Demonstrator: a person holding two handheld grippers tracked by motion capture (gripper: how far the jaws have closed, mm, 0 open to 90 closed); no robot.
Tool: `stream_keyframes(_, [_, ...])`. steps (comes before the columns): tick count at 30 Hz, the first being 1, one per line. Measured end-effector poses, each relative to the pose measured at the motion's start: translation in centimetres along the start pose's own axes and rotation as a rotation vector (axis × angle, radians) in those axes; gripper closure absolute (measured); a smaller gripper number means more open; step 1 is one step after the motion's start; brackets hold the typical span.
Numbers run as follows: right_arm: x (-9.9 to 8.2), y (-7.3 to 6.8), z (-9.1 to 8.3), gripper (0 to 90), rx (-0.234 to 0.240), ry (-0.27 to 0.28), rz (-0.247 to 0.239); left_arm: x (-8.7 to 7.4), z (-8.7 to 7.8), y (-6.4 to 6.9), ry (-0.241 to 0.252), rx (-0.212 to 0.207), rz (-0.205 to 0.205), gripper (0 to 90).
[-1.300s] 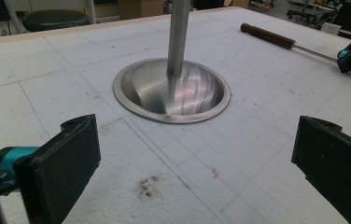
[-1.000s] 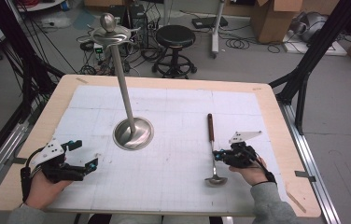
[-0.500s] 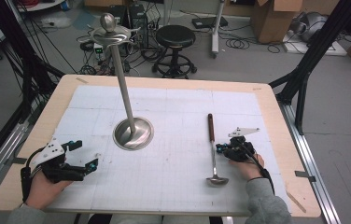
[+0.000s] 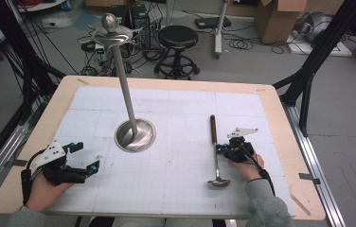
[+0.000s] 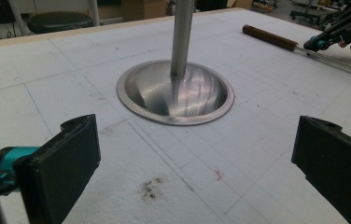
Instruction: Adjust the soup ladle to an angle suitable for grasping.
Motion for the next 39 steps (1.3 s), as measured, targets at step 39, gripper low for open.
stream_keyframes(39, [3.5, -5.2, 2.2, 90.0, 0.153, -0.086, -0.234, -0.2, -0.1, 0.0, -0.003, 0.008, -0.006, 1.8])
Point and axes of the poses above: each handheld gripper's, and its own axes: z roughly forward along the jaws, x roughly out of its top, y roughly to its right, the point moved 4 cm from there along z, roughly forward along the jaws, and after that the axes turned 15 degrees about -y, right-handed, at the moved point
